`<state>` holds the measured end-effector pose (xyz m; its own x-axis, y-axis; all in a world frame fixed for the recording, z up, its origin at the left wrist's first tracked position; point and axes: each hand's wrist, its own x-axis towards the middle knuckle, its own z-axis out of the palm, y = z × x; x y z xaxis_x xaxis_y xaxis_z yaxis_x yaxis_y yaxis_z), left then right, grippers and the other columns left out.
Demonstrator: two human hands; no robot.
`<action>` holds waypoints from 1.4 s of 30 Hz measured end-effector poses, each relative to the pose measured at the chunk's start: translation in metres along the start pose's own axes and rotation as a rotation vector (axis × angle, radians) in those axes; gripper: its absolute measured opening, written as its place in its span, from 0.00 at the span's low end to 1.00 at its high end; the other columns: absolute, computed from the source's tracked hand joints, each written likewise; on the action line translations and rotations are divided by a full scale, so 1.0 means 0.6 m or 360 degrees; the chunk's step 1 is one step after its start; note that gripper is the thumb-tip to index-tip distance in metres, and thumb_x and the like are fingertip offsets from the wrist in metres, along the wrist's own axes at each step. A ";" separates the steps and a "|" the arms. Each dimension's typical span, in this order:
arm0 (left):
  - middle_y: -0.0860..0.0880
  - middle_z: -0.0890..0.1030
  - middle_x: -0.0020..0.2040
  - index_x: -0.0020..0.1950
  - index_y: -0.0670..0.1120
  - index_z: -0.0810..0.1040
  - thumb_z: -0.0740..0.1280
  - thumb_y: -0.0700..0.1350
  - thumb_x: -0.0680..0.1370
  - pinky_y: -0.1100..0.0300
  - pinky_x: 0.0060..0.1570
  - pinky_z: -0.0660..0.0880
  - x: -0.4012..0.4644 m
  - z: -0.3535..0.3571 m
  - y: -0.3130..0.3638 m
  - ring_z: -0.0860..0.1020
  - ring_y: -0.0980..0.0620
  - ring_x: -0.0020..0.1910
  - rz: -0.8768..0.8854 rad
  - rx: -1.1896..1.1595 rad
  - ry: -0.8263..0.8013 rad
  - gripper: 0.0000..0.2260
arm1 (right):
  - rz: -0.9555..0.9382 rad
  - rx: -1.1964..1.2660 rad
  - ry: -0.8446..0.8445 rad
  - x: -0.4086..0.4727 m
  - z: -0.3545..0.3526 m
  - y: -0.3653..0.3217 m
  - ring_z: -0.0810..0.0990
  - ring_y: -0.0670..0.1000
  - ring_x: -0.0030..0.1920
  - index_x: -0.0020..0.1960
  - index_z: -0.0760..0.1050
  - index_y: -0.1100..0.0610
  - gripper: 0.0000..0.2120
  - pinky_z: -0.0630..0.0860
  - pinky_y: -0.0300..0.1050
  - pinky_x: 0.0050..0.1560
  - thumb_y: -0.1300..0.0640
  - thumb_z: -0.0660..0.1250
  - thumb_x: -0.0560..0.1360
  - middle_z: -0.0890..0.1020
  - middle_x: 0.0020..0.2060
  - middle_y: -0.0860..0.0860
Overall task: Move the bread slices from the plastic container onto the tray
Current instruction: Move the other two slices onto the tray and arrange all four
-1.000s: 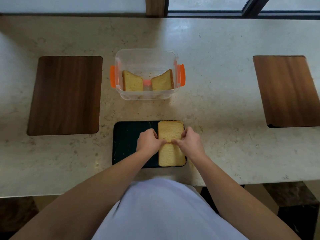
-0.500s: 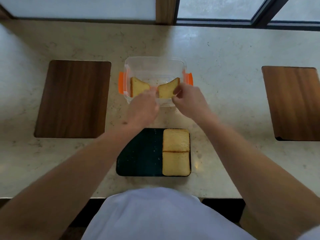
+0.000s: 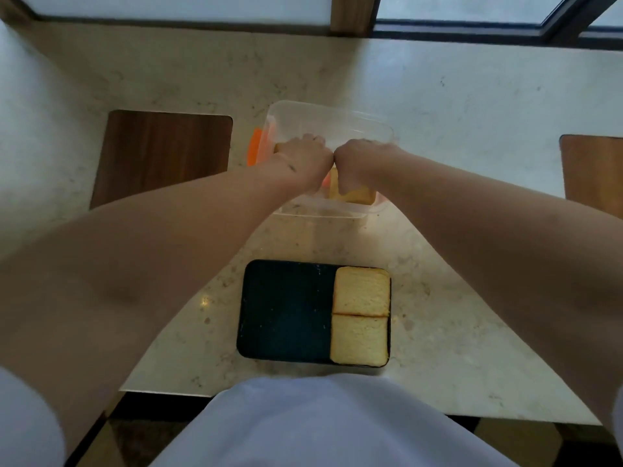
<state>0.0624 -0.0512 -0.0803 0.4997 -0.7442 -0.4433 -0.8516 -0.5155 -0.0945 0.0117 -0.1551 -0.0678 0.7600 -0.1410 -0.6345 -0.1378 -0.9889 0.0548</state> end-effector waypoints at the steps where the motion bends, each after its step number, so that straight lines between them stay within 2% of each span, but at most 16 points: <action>1: 0.42 0.74 0.56 0.58 0.43 0.78 0.68 0.40 0.74 0.50 0.42 0.69 0.005 0.004 -0.002 0.73 0.42 0.56 0.0021 0.0023 0.0007 0.12 | -0.0004 -0.0030 -0.0013 0.003 0.000 0.000 0.75 0.56 0.44 0.45 0.73 0.53 0.09 0.69 0.49 0.43 0.55 0.72 0.72 0.71 0.34 0.50; 4: 0.43 0.76 0.54 0.58 0.44 0.78 0.69 0.45 0.74 0.51 0.46 0.67 0.018 0.011 -0.006 0.73 0.43 0.54 0.0067 0.0139 -0.0018 0.13 | -0.0002 -0.0169 0.0011 0.012 0.004 0.000 0.75 0.58 0.55 0.38 0.69 0.55 0.10 0.68 0.53 0.56 0.56 0.70 0.72 0.69 0.35 0.51; 6: 0.43 0.76 0.55 0.58 0.44 0.78 0.69 0.48 0.75 0.51 0.47 0.65 0.025 0.014 -0.008 0.73 0.42 0.55 0.0037 0.0179 -0.0077 0.14 | 0.0006 -0.0260 -0.0013 0.017 0.006 -0.002 0.74 0.58 0.57 0.36 0.68 0.54 0.11 0.65 0.55 0.62 0.56 0.69 0.72 0.69 0.35 0.51; 10: 0.47 0.74 0.42 0.45 0.47 0.77 0.69 0.50 0.76 0.51 0.46 0.67 0.033 0.014 -0.011 0.74 0.44 0.45 -0.0044 0.0166 -0.0269 0.07 | -0.0004 -0.0344 -0.0105 0.027 0.004 -0.007 0.73 0.57 0.49 0.47 0.75 0.52 0.05 0.61 0.57 0.65 0.51 0.67 0.74 0.73 0.37 0.51; 14: 0.49 0.71 0.36 0.35 0.48 0.70 0.69 0.44 0.74 0.52 0.46 0.68 0.040 0.007 -0.010 0.73 0.46 0.39 -0.0105 0.0022 -0.0345 0.10 | -0.0040 -0.0319 -0.0107 0.032 -0.001 -0.010 0.75 0.55 0.47 0.48 0.76 0.52 0.05 0.62 0.57 0.64 0.53 0.68 0.73 0.75 0.38 0.49; 16: 0.49 0.70 0.34 0.33 0.49 0.69 0.68 0.44 0.74 0.54 0.40 0.67 0.041 0.005 -0.011 0.71 0.49 0.32 -0.0104 -0.0058 -0.0322 0.12 | -0.0043 -0.0237 -0.0100 0.031 -0.006 -0.012 0.76 0.55 0.45 0.47 0.76 0.53 0.04 0.66 0.54 0.60 0.56 0.68 0.73 0.75 0.38 0.50; 18: 0.49 0.70 0.34 0.34 0.48 0.70 0.67 0.42 0.74 0.57 0.34 0.66 0.039 0.004 -0.015 0.68 0.51 0.28 -0.0123 -0.0158 -0.0294 0.10 | -0.0046 -0.0087 -0.0067 0.028 -0.009 -0.011 0.76 0.54 0.39 0.47 0.76 0.55 0.05 0.72 0.46 0.44 0.59 0.68 0.72 0.74 0.37 0.51; 20: 0.48 0.72 0.34 0.38 0.47 0.74 0.68 0.40 0.73 0.60 0.28 0.63 0.033 -0.001 -0.018 0.70 0.50 0.28 -0.0154 -0.0236 -0.0282 0.05 | -0.0041 0.0034 0.0018 0.022 -0.014 -0.008 0.73 0.51 0.32 0.45 0.76 0.56 0.04 0.66 0.42 0.30 0.63 0.67 0.71 0.74 0.35 0.51; 25: 0.47 0.74 0.32 0.38 0.44 0.75 0.63 0.34 0.72 0.60 0.25 0.63 0.008 -0.029 -0.021 0.71 0.49 0.28 -0.0237 -0.0264 -0.0138 0.06 | -0.0036 0.0068 0.0234 -0.005 -0.036 -0.003 0.71 0.51 0.30 0.38 0.71 0.56 0.05 0.63 0.42 0.26 0.64 0.64 0.71 0.73 0.33 0.51; 28: 0.47 0.73 0.33 0.44 0.41 0.78 0.60 0.35 0.75 0.56 0.28 0.66 -0.013 -0.062 -0.036 0.73 0.47 0.32 -0.0275 -0.0352 0.0016 0.07 | 0.0009 0.0155 0.0350 -0.026 -0.055 0.008 0.72 0.52 0.30 0.37 0.71 0.57 0.06 0.64 0.43 0.26 0.63 0.65 0.71 0.73 0.34 0.52; 31: 0.44 0.77 0.41 0.52 0.41 0.78 0.66 0.40 0.75 0.56 0.33 0.69 -0.049 -0.115 -0.061 0.75 0.46 0.40 -0.0308 -0.0707 0.0177 0.08 | 0.0062 0.0271 0.0509 -0.058 -0.085 0.024 0.73 0.51 0.31 0.39 0.73 0.57 0.06 0.66 0.43 0.27 0.58 0.69 0.73 0.74 0.34 0.52; 34: 0.47 0.78 0.49 0.63 0.45 0.77 0.71 0.46 0.73 0.62 0.36 0.69 -0.106 -0.160 -0.078 0.76 0.52 0.43 -0.0418 -0.1197 0.0396 0.19 | 0.0044 0.0539 0.0743 -0.114 -0.108 0.043 0.73 0.46 0.32 0.46 0.75 0.55 0.06 0.65 0.39 0.28 0.54 0.70 0.73 0.73 0.35 0.48; 36: 0.50 0.78 0.50 0.66 0.45 0.76 0.73 0.49 0.73 0.64 0.37 0.71 -0.162 -0.162 -0.077 0.76 0.56 0.43 -0.0457 -0.1637 0.0562 0.23 | 0.0093 0.1059 0.0847 -0.167 -0.094 0.055 0.74 0.44 0.34 0.49 0.75 0.52 0.08 0.67 0.36 0.28 0.50 0.72 0.74 0.73 0.37 0.44; 38: 0.50 0.82 0.50 0.65 0.44 0.76 0.73 0.49 0.73 0.62 0.41 0.78 -0.227 -0.134 -0.072 0.81 0.52 0.45 -0.0414 -0.2246 0.0587 0.22 | 0.0156 0.1705 0.0838 -0.221 -0.051 0.057 0.79 0.46 0.40 0.51 0.76 0.53 0.11 0.75 0.38 0.33 0.49 0.72 0.74 0.77 0.41 0.44; 40: 0.50 0.86 0.49 0.60 0.46 0.78 0.73 0.44 0.73 0.58 0.41 0.82 -0.285 -0.072 -0.059 0.84 0.52 0.48 -0.0385 -0.2938 0.0446 0.17 | 0.0170 0.2294 0.0699 -0.265 0.021 0.051 0.84 0.55 0.47 0.52 0.79 0.57 0.09 0.83 0.49 0.41 0.53 0.72 0.75 0.84 0.45 0.50; 42: 0.48 0.86 0.52 0.61 0.44 0.77 0.74 0.41 0.71 0.54 0.43 0.82 -0.326 0.012 -0.030 0.84 0.48 0.51 -0.0564 -0.3450 0.0204 0.19 | 0.0239 0.2731 0.0438 -0.298 0.106 0.030 0.86 0.56 0.49 0.56 0.80 0.59 0.09 0.84 0.49 0.43 0.58 0.70 0.77 0.87 0.46 0.53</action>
<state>-0.0214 0.1068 0.0017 0.6325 -0.5083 -0.5845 0.6446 -0.0732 0.7610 -0.1671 -0.1446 -0.0025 0.7301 -0.4020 -0.5525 -0.5319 0.1731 -0.8289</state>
